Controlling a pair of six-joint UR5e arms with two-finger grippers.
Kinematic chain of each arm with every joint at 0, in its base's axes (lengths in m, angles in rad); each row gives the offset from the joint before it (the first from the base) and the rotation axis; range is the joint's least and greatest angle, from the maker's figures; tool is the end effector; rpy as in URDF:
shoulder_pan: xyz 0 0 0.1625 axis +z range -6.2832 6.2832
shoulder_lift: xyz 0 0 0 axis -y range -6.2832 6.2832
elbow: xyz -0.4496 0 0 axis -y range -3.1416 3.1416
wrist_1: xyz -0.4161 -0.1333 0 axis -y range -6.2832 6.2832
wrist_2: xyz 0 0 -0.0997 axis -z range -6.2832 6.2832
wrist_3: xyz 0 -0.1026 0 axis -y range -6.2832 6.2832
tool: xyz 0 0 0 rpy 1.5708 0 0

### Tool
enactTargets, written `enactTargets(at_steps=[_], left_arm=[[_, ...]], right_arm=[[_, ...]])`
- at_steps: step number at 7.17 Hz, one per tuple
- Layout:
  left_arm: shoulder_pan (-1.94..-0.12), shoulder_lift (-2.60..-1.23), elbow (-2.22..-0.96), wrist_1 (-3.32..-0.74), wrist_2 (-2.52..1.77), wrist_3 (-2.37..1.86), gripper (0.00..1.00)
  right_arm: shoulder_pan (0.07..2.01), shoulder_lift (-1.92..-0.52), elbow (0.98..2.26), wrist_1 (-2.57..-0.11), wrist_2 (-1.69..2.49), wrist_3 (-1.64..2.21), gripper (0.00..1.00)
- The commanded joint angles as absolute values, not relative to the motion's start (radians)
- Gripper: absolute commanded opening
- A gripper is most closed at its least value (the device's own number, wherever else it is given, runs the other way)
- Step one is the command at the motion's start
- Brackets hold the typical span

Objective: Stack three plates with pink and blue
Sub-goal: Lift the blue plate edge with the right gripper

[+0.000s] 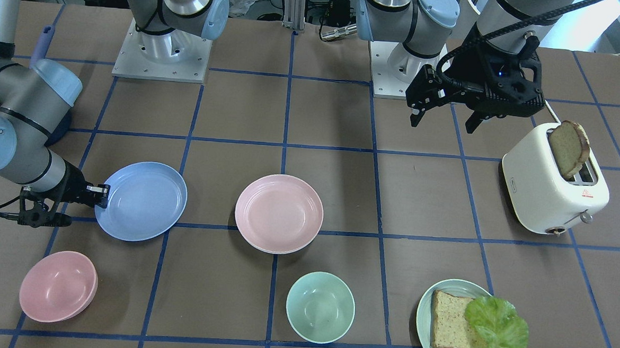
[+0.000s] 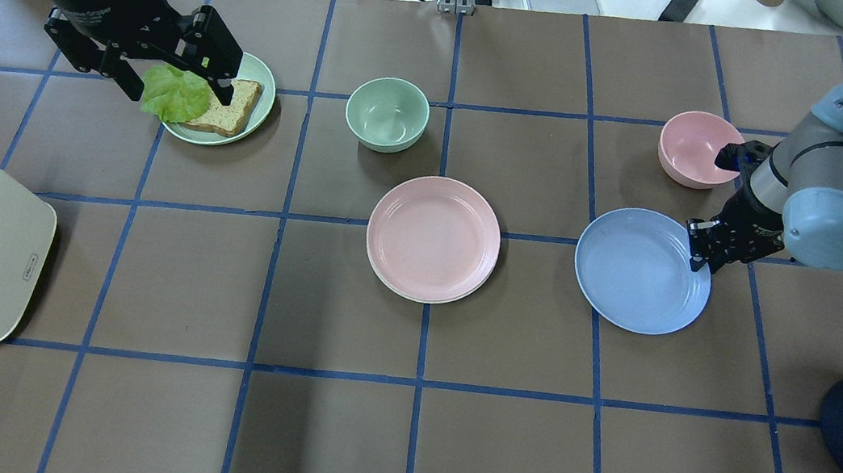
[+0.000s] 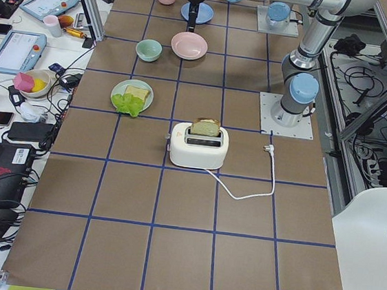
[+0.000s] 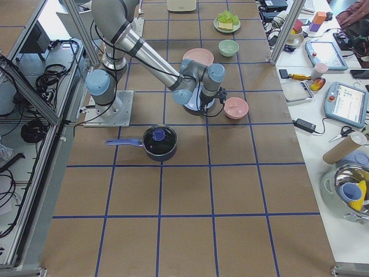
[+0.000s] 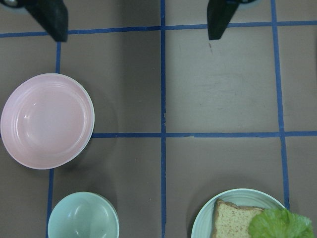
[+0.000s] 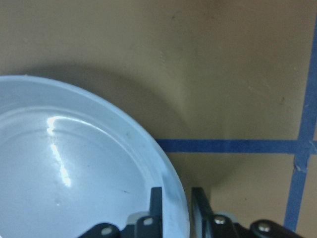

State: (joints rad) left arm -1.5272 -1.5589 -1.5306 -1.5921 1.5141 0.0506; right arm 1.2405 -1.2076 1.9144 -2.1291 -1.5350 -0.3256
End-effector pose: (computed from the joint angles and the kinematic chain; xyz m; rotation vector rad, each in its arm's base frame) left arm -0.1166 -0.5186 0.5344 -0.0122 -3.0860 0.0516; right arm -0.0519 -0.5738 0.1964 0.0112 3.0536 0.1974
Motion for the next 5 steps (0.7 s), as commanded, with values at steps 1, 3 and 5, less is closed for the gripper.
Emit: enactTargets(at_steps=[1, 3, 5], left_arm=[[-1.528, -1.559, -1.531, -1.592, 1.517, 0.051, 1.0], [-1.525, -1.559, -1.529, -1.594, 1.519, 0.051, 1.0], [-1.523, -1.559, -1.528, -1.594, 1.517, 0.051, 1.0]], right_arm=[[1.241, -1.209, 1.914, -2.128, -1.534, -0.331, 0.14], [1.239, -1.21, 1.911, -2.128, -1.536, -0.333, 0.06], [1.241, -1.213, 1.905, -2.128, -1.536, -0.334, 0.06]])
